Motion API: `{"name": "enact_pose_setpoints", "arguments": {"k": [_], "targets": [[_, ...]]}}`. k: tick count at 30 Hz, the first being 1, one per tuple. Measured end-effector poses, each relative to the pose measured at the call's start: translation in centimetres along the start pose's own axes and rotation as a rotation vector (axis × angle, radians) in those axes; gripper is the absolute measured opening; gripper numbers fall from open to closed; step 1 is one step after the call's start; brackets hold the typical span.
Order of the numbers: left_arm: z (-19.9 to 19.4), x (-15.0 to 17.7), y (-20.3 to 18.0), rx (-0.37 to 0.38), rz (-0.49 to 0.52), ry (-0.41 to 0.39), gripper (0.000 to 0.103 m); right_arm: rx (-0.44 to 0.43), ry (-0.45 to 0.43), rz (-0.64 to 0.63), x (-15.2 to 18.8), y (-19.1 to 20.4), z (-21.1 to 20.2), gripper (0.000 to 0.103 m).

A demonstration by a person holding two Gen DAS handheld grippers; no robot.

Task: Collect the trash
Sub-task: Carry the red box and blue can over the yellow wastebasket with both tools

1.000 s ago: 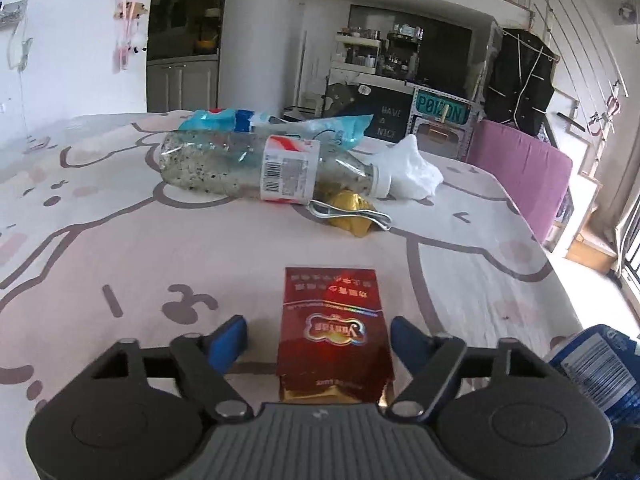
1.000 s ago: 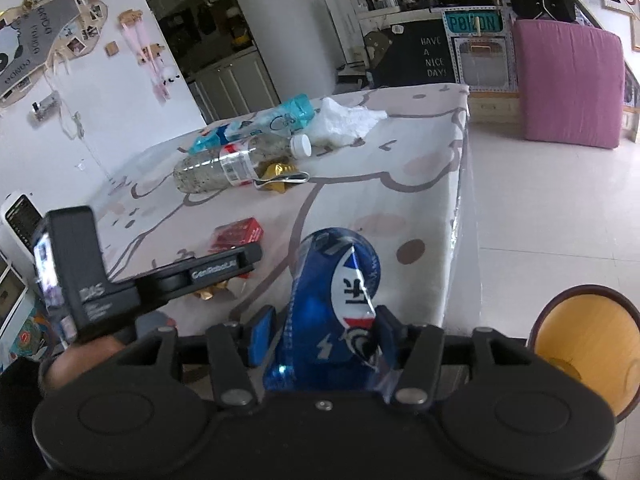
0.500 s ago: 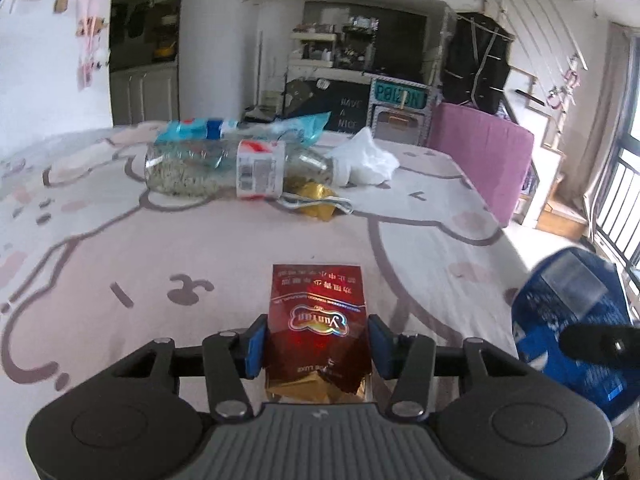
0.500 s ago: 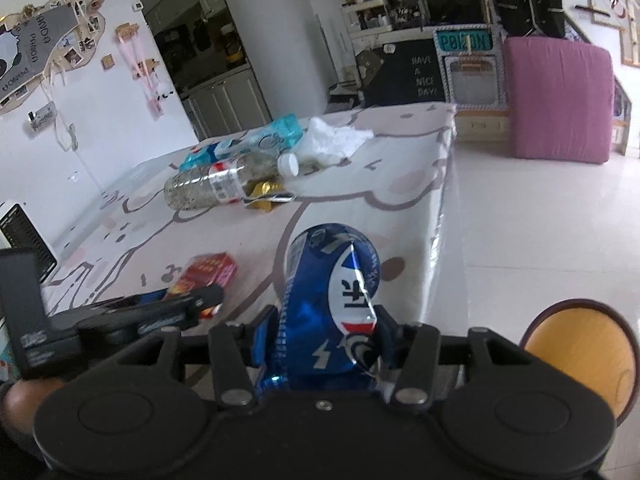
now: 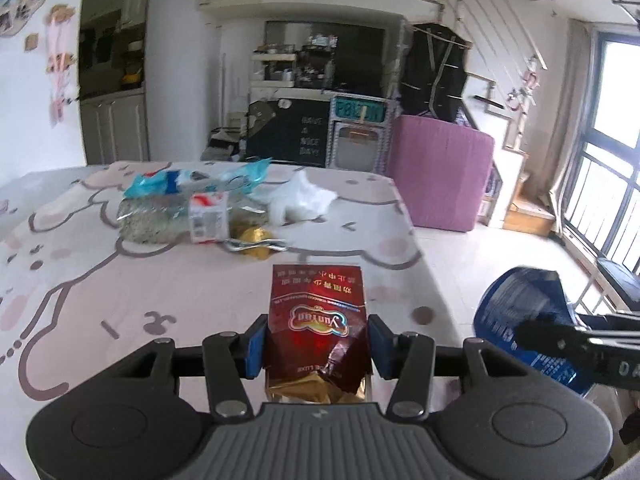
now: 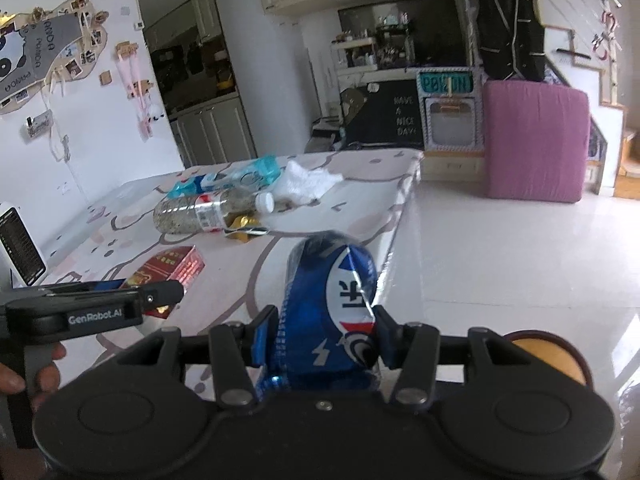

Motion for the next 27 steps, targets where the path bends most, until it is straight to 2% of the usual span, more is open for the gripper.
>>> {"name": "enact_pose_setpoints", "arguments": {"k": [6, 7, 8, 10, 16, 22, 27], "targets": [[-0.4, -0.2, -4.2, 0.045, 0.041, -0.008, 0.051, 0.053, -0.036, 0.021, -0.3, -3.3, -2.3, 0.049], [-0.3, -0.2, -4.8, 0.053, 0.045, -0.007, 0.051, 0.064, -0.040, 0.022, -0.3, -4.0, -2.8, 0.047], [-0.2, -0.2, -5.7, 0.063, 0.049, -0.006, 0.051, 0.073, -0.043, 0.021, -0.2, -4.5, -3.1, 0.010], [0.0, -0.1, -7.1, 0.082, 0.057, -0.004, 0.051, 0.083, -0.032, 0.058, 0.0, -6.1, -3.6, 0.000], [0.9, 1.1, -10.5, 0.138, 0.071, 0.025, 0.051, 0.131, -0.017, 0.130, 1.5, -11.5, -4.7, 0.000], [2.6, 3.4, -13.9, 0.213, 0.100, 0.083, 0.051, 0.203, 0.115, 0.243, 6.7, -17.8, -2.6, 0.000], [5.2, 5.2, -16.4, 0.252, 0.125, 0.145, 0.051, 0.235, 0.185, 0.255, 9.4, -20.0, -1.0, 0.000]]}}
Point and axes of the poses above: each gripper's, at about its wrist camera, not at the fingertips, and z roughly the way its jaws point, y to its left, x to its underside, the point moved 9 cm from there along z, roughly the way its jaws point, and after that the axes turned 5 degrees about z, right-handed, at the moved point
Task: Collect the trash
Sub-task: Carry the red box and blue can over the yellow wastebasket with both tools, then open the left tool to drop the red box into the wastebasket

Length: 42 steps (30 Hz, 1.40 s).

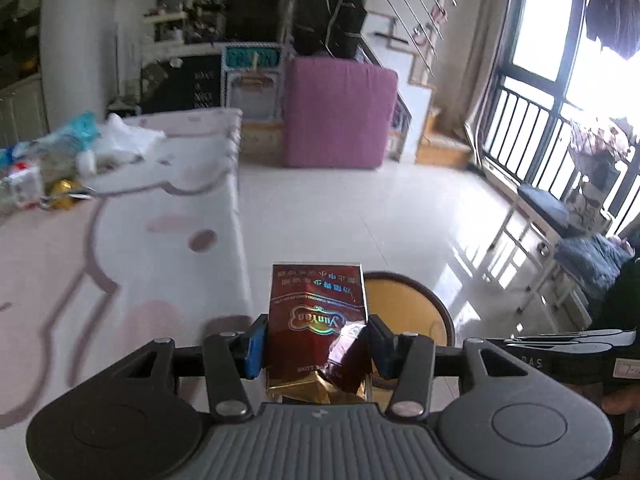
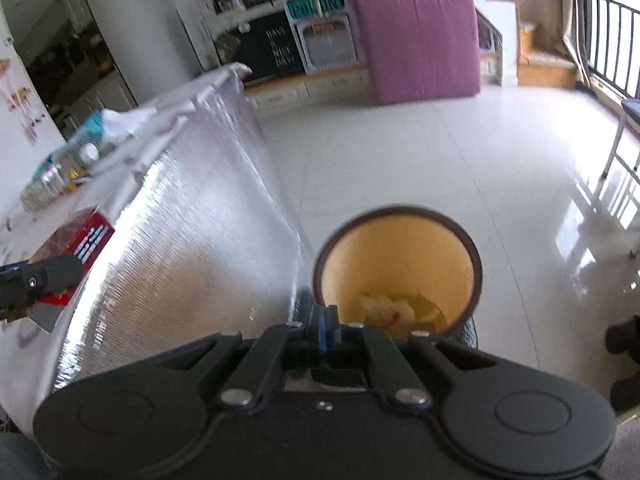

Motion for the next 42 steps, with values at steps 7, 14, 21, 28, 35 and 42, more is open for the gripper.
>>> {"name": "enact_pose_setpoints", "arguments": {"k": [7, 14, 21, 28, 35, 42], "targets": [[4.0, 0.2, -2.5, 0.031, 0.028, 0.057, 0.051, 0.000, 0.036, 0.019, 0.2, -1.3, 1.6, 0.001], [8.6, -0.1, -5.2, 0.055, 0.040, 0.122, 0.051, 0.018, 0.067, 0.008, -0.4, -3.5, 2.7, 0.001], [14.1, 0.0, -8.3, 0.072, 0.068, 0.203, 0.051, 0.041, 0.099, -0.010, -0.7, -7.1, 3.7, 0.001], [20.4, 1.2, -10.6, 0.068, 0.093, 0.292, 0.051, 0.053, 0.133, -0.012, -0.4, -10.9, 5.5, 0.001], [27.6, 2.6, -10.7, 0.053, 0.102, 0.400, 0.051, 0.035, 0.182, -0.041, 0.6, -13.6, 8.4, 0.002], [33.6, 4.1, -11.0, 0.021, 0.166, 0.467, 0.052, 0.012, 0.308, -0.115, 3.9, -15.3, 13.2, 0.002]]}}
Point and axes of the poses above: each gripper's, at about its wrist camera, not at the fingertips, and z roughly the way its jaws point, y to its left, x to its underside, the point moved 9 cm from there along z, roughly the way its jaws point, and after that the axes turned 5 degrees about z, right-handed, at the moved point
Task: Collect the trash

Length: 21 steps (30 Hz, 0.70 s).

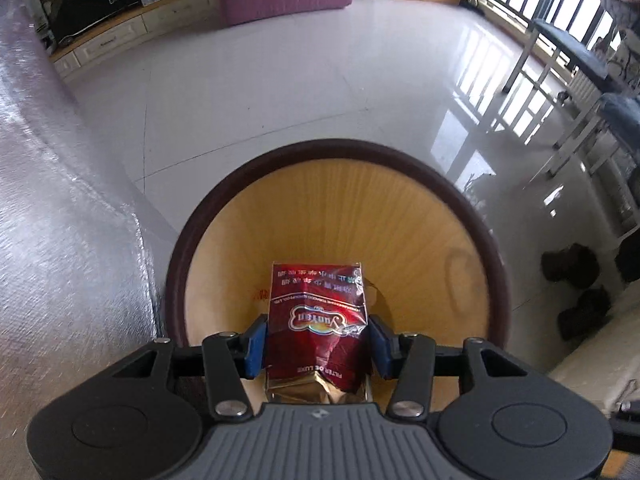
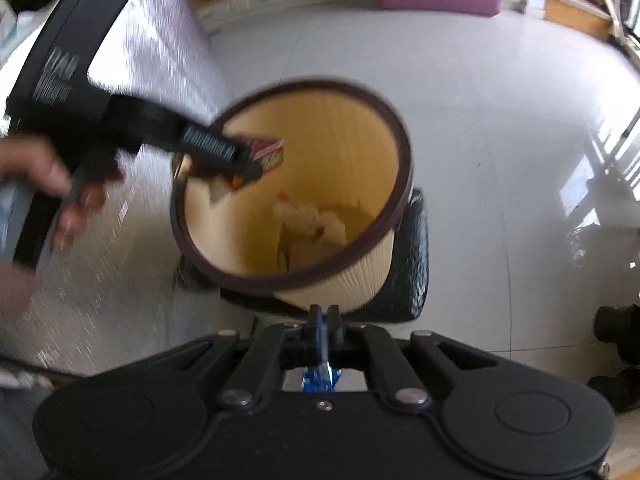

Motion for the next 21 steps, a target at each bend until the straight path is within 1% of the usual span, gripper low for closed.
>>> {"name": "enact_pose_setpoints", "arguments": {"k": [4, 7, 9, 10, 11, 13, 16, 21], "targets": [[2.4, 0.0, 0.3, -0.010, 0.009, 0.015, 0.052, -0.015, 0.059, -0.012, 1.1, -0.9, 2.9, 0.002], [3.3, -0.1, 0.5, -0.022, 0.007, 0.010, 0.054, -0.014, 0.101, -0.011, 2.3, -1.6, 4.7, 0.002], [3.5, 0.3, 0.8, -0.038, -0.006, 0.024, 0.070, -0.025, 0.120, 0.004, 3.0, -1.7, 5.7, 0.002], [3.5, 0.4, 1.0, -0.047, -0.012, 0.026, 0.085, -0.031, 0.125, 0.011, 3.2, -1.7, 5.9, 0.002], [3.2, 0.6, 1.2, -0.059, -0.016, 0.019, 0.087, -0.037, 0.129, 0.017, 3.5, -1.7, 6.3, 0.002], [2.0, 0.9, 1.4, -0.079, -0.013, 0.001, 0.088, -0.040, 0.130, 0.019, 4.0, -1.9, 7.0, 0.002], [-0.3, 1.6, 1.2, -0.087, -0.037, -0.012, 0.089, -0.053, 0.131, 0.019, 4.7, -2.2, 7.7, 0.003], [-3.9, 2.6, -0.3, -0.084, -0.036, -0.040, 0.092, -0.025, 0.157, -0.033, 6.5, -2.7, 9.0, 0.010]]}}
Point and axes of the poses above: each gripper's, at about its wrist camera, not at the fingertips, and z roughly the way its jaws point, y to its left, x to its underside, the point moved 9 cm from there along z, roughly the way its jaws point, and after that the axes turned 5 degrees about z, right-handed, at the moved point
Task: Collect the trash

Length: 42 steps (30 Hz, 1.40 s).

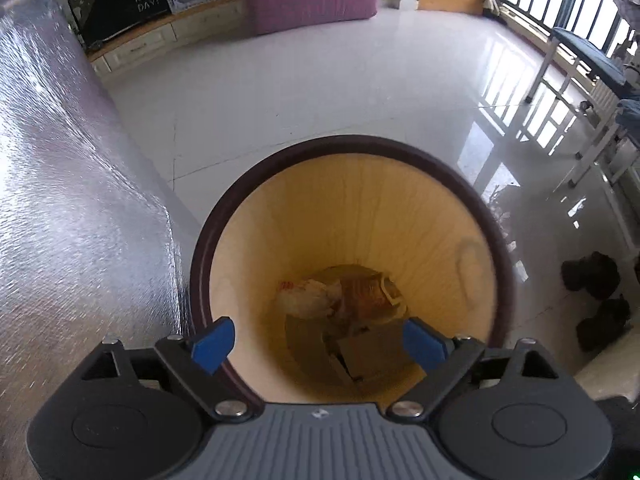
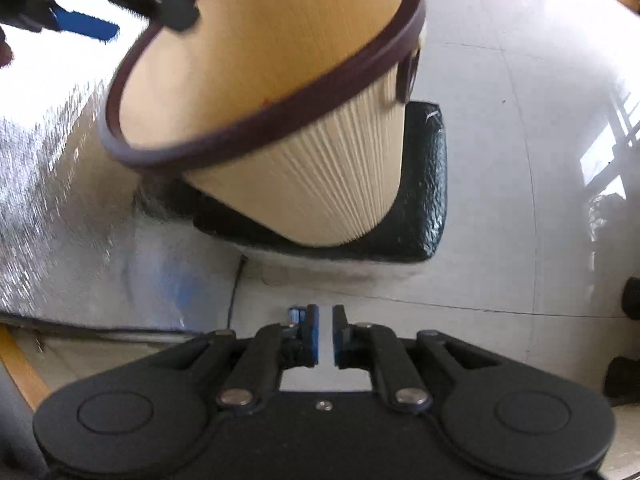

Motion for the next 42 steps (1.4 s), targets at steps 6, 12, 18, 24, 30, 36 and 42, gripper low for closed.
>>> {"name": "enact_pose_setpoints", "arguments": {"k": [6, 12, 18, 24, 30, 36, 42], "targets": [[-3.7, 0.8, 0.4, -0.011, -0.039, -0.028, 0.097, -0.026, 0.093, -0.120, 0.2, 1.4, 2.1, 0.035], [-6.5, 0.3, 2.3, -0.043, -0.100, -0.047, 0.097, 0.011, 0.227, -0.388, 0.6, 3.4, 6.5, 0.049], [-9.0, -1.4, 2.9, -0.064, -0.097, -0.086, 0.100, 0.017, 0.249, -0.572, 1.6, 4.1, 12.3, 0.067], [-7.9, -0.9, 2.3, -0.040, -0.126, -0.059, 0.100, -0.028, 0.319, -0.671, 3.8, 4.3, 17.1, 0.075], [-6.3, 0.3, 2.1, 0.000, -0.179, -0.057, 0.101, -0.125, 0.396, -0.763, 6.2, 6.4, 21.1, 0.083], [-6.3, 0.8, 3.1, 0.010, -0.207, -0.091, 0.103, -0.143, 0.453, -0.601, 6.3, 6.3, 27.2, 0.093], [-6.2, 1.9, 3.3, -0.083, -0.160, -0.169, 0.103, -0.057, 0.403, -0.521, 7.8, 5.5, 32.8, 0.099]]}}
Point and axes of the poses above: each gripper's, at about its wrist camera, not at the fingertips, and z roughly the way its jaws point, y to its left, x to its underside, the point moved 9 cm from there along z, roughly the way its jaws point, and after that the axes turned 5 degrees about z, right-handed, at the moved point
